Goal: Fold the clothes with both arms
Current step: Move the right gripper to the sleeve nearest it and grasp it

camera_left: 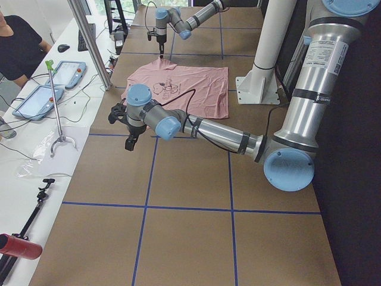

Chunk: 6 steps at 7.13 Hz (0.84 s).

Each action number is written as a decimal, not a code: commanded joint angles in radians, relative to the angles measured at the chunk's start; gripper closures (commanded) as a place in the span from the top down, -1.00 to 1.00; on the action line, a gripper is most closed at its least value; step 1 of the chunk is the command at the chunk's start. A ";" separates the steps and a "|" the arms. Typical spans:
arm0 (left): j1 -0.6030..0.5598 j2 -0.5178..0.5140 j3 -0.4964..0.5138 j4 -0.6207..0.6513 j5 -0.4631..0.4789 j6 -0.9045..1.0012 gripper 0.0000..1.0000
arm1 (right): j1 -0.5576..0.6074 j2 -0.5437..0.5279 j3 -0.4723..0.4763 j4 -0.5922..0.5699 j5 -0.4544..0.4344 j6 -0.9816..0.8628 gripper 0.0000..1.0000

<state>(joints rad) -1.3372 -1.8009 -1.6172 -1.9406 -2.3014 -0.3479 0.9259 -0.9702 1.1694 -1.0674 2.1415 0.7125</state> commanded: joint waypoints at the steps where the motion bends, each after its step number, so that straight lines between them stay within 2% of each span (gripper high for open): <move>1: 0.000 0.000 0.000 0.000 -0.001 0.001 1.00 | 0.007 0.004 0.103 0.000 0.114 0.010 -1.00; 2: 0.000 0.002 0.000 0.000 0.000 0.001 1.00 | 0.008 -0.001 0.158 0.000 0.157 0.012 -1.00; 3: 0.000 0.002 0.002 0.000 0.003 0.003 1.00 | -0.008 -0.010 0.200 0.001 0.158 0.034 -1.00; 4: 0.000 0.002 0.005 -0.001 0.004 0.004 1.00 | -0.056 0.002 0.216 0.003 0.146 0.142 -1.00; 5: 0.000 0.002 0.005 -0.001 0.004 0.004 1.00 | -0.083 0.068 0.182 -0.005 0.071 0.181 -1.00; 6: 0.000 0.002 0.005 -0.001 0.004 0.003 1.00 | -0.093 0.188 0.048 0.000 0.026 0.186 -1.00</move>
<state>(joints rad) -1.3376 -1.7994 -1.6128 -1.9418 -2.2981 -0.3442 0.8550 -0.8949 1.3255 -1.0688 2.2259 0.8696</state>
